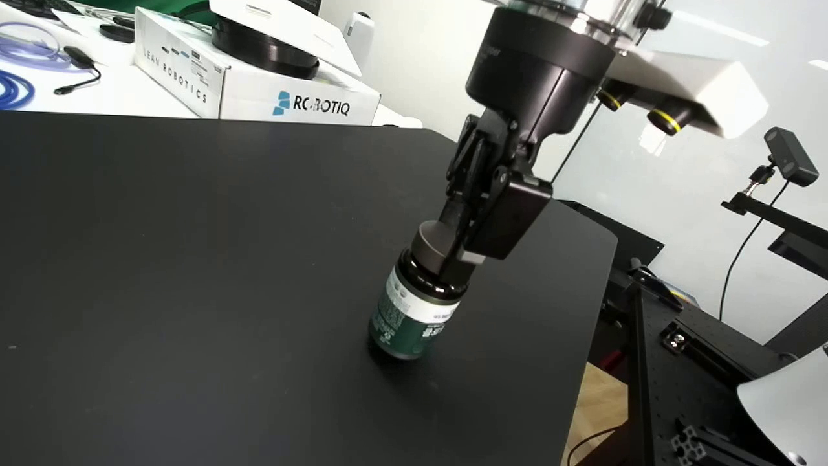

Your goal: Move the bottle to the left, move the bottle to the back right side of the table then move the bottle to the left

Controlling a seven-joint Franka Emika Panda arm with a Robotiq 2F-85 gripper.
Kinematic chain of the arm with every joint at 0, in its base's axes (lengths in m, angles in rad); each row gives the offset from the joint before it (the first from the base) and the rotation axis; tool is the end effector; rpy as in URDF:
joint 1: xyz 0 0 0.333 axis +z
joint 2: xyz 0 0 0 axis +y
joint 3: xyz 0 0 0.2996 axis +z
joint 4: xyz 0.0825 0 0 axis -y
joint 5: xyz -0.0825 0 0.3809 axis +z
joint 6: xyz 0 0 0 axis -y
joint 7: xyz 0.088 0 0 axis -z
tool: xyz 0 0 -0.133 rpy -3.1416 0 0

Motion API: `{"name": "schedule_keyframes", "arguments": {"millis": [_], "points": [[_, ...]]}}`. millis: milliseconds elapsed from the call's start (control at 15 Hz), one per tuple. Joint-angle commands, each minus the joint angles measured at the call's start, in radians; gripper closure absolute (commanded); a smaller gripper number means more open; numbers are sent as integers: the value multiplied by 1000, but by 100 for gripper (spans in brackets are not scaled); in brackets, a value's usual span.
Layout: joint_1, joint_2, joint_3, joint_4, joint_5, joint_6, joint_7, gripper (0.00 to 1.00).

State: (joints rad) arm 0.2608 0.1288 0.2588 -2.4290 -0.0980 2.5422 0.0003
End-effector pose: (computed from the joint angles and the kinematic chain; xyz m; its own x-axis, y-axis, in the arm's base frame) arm 0.4201 0.2434 0.2149 0.8261 0.5634 -0.0109 0.5635 -0.8258 0.0215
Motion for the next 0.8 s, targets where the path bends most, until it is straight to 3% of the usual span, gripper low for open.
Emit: {"name": "schedule_keyframes", "arguments": {"millis": [0, 733], "points": [[-5, -104, -16, -18, -21, -21, 22, 64], [-127, -367, -109, -105, -90, -72, -14, 64]]}}
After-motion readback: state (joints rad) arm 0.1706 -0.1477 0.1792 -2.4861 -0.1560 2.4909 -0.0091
